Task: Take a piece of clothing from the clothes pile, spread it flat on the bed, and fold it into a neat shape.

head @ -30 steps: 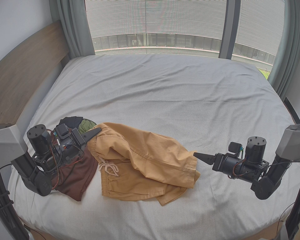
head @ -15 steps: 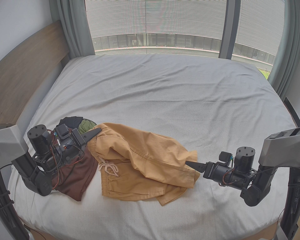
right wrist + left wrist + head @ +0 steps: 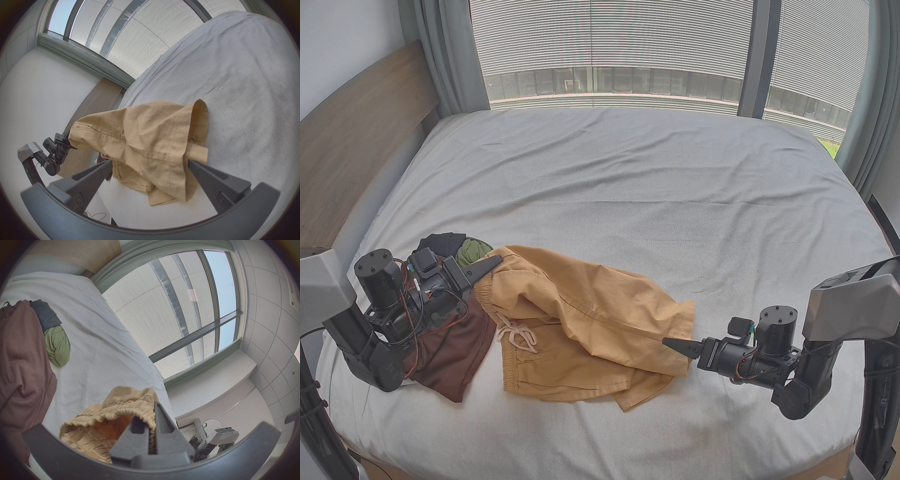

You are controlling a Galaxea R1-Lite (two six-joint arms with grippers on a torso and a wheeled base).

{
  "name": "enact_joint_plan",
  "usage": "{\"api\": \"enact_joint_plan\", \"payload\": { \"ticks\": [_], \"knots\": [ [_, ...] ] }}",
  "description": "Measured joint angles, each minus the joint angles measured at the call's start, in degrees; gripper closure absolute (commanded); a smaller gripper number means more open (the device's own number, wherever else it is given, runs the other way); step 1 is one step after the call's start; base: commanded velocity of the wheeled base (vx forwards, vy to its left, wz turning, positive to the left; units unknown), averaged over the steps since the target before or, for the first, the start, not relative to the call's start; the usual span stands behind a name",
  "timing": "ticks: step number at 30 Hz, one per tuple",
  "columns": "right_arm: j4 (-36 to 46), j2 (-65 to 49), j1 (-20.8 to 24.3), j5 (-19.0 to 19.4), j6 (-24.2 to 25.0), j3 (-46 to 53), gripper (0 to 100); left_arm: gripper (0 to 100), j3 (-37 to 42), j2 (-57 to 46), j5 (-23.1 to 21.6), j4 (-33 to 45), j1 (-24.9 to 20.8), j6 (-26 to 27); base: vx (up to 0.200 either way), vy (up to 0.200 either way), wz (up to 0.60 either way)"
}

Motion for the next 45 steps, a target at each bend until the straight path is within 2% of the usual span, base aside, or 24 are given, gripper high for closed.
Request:
{"api": "enact_joint_plan", "payload": {
  "ticks": [9,29,45],
  "knots": [
    [-1.5,1.1,2.4,0.2,2.0,-1.8,0,100,0.1,0.1,0.0,0.0,0.0,0.0,0.000,0.000,0.00],
    [-1.5,5.4,2.8,2.9,3.7,-10.6,0,100,0.2,0.1,-0.1,0.0,-0.1,0.0,0.000,0.000,0.00],
    [-1.6,6.4,2.7,4.0,3.8,-10.5,0,100,-0.1,0.2,-0.1,0.0,-0.1,-0.1,0.000,0.000,0.00]
  ]
}}
